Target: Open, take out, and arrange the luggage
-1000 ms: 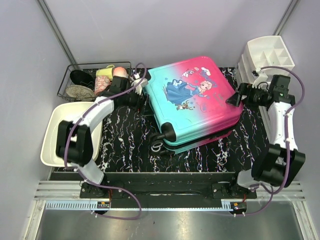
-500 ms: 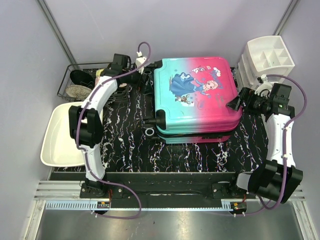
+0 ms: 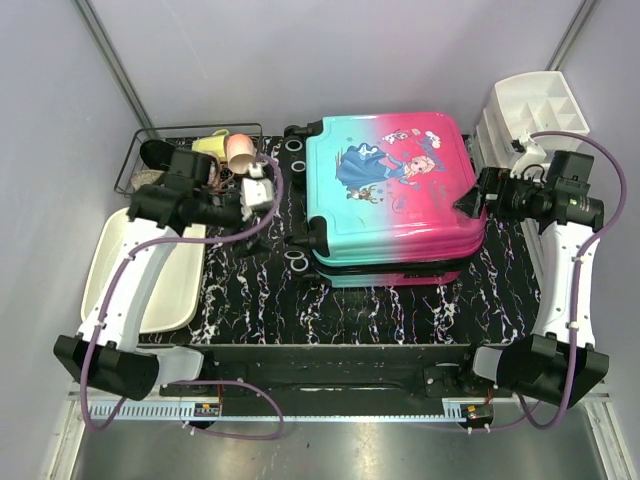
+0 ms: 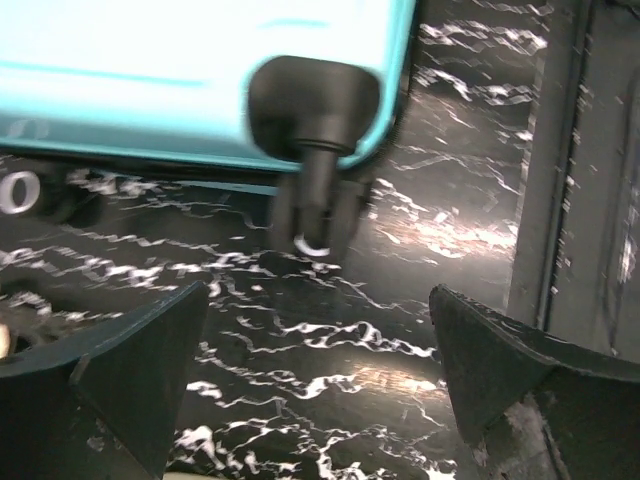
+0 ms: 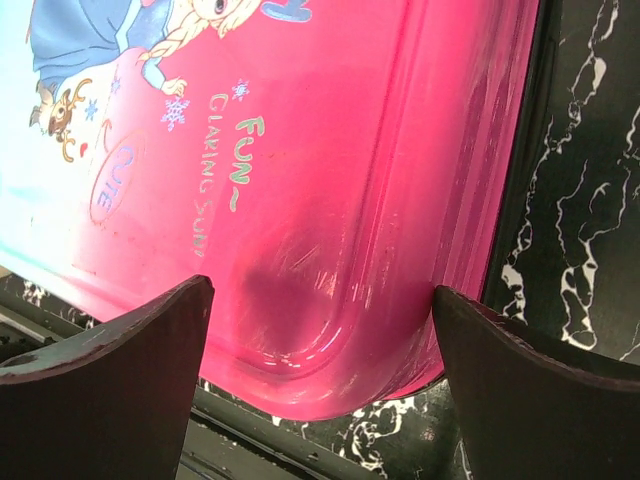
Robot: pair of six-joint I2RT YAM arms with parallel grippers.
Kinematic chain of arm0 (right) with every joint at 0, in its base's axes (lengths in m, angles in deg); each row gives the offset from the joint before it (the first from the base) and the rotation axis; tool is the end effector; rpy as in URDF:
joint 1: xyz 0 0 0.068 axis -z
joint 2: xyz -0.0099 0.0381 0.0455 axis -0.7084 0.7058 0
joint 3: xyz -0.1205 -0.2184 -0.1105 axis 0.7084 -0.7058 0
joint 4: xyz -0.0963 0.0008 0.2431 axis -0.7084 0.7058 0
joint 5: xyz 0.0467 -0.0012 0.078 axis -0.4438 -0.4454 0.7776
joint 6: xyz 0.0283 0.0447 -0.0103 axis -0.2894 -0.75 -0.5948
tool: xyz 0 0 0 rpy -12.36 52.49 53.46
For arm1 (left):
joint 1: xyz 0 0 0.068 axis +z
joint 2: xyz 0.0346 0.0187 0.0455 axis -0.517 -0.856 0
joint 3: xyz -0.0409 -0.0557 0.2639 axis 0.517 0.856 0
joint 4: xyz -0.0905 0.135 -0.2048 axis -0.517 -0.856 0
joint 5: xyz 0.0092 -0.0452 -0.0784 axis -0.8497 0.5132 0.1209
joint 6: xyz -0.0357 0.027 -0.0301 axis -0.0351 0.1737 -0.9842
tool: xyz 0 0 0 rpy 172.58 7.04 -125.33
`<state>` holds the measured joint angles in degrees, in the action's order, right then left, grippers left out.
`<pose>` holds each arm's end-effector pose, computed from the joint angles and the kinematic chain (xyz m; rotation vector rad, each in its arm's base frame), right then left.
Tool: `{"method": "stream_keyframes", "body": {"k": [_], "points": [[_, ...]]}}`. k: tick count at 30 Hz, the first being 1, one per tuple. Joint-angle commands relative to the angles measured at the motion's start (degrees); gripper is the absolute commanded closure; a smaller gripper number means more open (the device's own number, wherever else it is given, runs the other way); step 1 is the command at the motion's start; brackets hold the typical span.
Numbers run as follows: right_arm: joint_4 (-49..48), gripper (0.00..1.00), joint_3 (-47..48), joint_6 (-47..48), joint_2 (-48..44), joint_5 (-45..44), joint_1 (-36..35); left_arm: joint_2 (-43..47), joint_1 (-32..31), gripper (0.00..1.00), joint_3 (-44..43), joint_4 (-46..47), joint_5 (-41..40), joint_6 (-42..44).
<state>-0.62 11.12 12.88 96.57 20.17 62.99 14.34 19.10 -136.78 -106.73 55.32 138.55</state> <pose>0.2404 -0.0541 0.3778 -0.1163 2.2151 0.5649 0.2252 -0.0750 0.3981 1.4333 1.6795 -0.6583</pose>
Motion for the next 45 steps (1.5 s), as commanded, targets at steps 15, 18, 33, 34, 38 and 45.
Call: {"method": "stream_keyframes", "body": {"k": [15, 18, 33, 34, 38, 45], "points": [[1.97, 0.0, -3.6, 3.83, -11.63, 5.39, -1.45, -4.97, -11.96, 0.01, 19.6, 25.27, -15.83, -0.41], [2.33, 0.0, -3.68, 3.3, -12.5, 6.34, -1.45, -5.15, -12.75, 0.01, 19.59, 27.29, -12.58, -2.35], [4.09, 0.0, -5.35, 14.71, -19.26, 8.55, -1.45, -4.89, -16.45, 1.0, 11.78, 27.55, -9.32, -12.45], [4.0, 0.0, -6.31, 17.77, -20.41, 8.55, -1.45, -4.36, -16.36, 1.0, 10.03, 27.73, -8.97, -14.11], [-4.75, 0.0, -10.97, 22.45, -28.92, 4.95, -1.45, -2.95, -14.61, 1.0, 4.4, 28.17, -6.86, -20.0], [-23.58, 0.0, -20.45, 29.14, -41.41, 8.71, -1.45, -5.06, -10.3, 1.0, -3.42, 34.75, -2.65, -33.54]]}}
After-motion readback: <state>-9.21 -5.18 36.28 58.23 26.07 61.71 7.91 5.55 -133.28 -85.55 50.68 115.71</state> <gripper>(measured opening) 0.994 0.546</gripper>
